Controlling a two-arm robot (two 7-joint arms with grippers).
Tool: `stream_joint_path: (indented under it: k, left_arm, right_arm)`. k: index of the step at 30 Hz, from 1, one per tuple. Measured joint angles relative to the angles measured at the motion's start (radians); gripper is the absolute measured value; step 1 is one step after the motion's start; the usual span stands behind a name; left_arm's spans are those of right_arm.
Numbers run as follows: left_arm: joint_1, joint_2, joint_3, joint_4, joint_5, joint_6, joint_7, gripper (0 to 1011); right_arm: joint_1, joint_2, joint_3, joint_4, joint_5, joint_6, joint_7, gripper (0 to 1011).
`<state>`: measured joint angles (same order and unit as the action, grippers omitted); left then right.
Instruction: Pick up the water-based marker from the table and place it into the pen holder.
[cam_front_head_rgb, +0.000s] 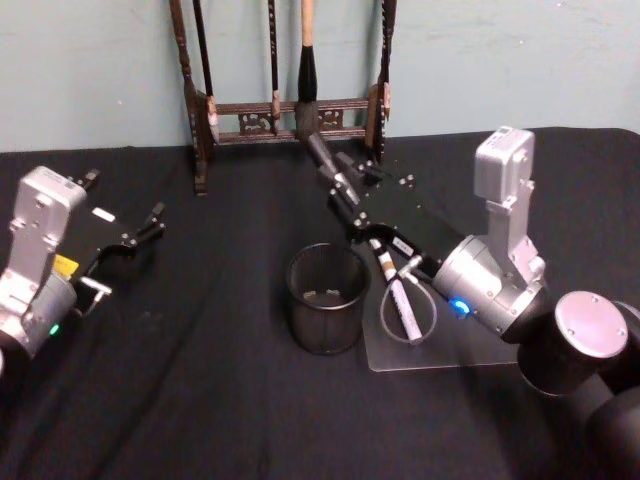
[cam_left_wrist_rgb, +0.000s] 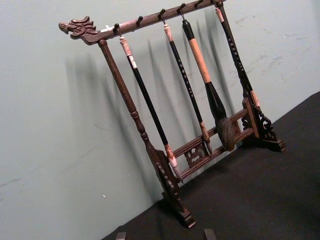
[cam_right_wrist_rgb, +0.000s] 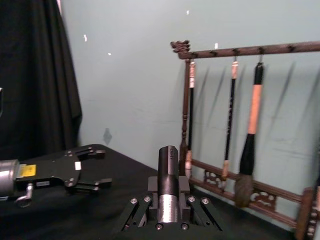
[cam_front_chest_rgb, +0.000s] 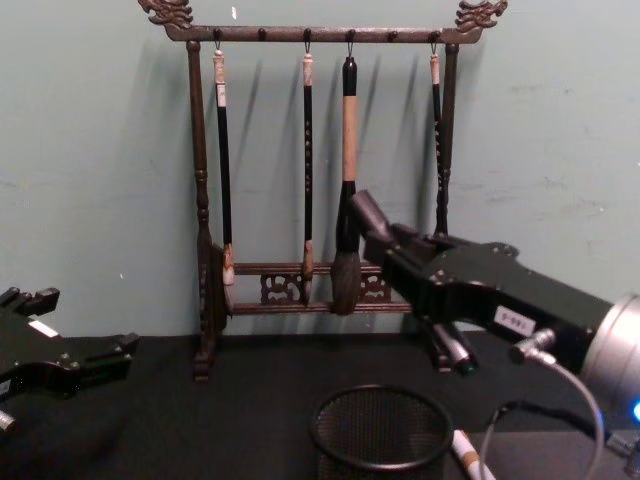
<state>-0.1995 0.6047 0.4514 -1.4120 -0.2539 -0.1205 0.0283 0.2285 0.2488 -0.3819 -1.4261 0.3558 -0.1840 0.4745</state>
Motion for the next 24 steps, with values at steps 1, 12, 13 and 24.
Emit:
stream_joint_path:
  k: [1, 12, 13, 24]
  left_arm:
    - [0.0, 0.0, 0.0, 0.0, 0.0, 0.0, 0.0, 1001]
    - [0.0, 0.0, 0.0, 0.0, 0.0, 0.0, 0.0, 1001]
    - [0.0, 0.0, 0.0, 0.0, 0.0, 0.0, 0.0, 1001]
    - [0.0, 0.0, 0.0, 0.0, 0.0, 0.0, 0.0, 1001]
  right_arm:
    - [0.002, -0.002, -0.003, 0.004, 0.002, 0.0, 0.002, 241]
    - [0.02, -0.016, -0.042, 0.046, 0.033, 0.015, 0.023, 241]
    - [0.021, -0.016, -0.045, 0.048, 0.034, 0.016, 0.023, 241]
    - [0.022, -0.018, -0.067, 0.07, 0.042, 0.024, 0.023, 241]
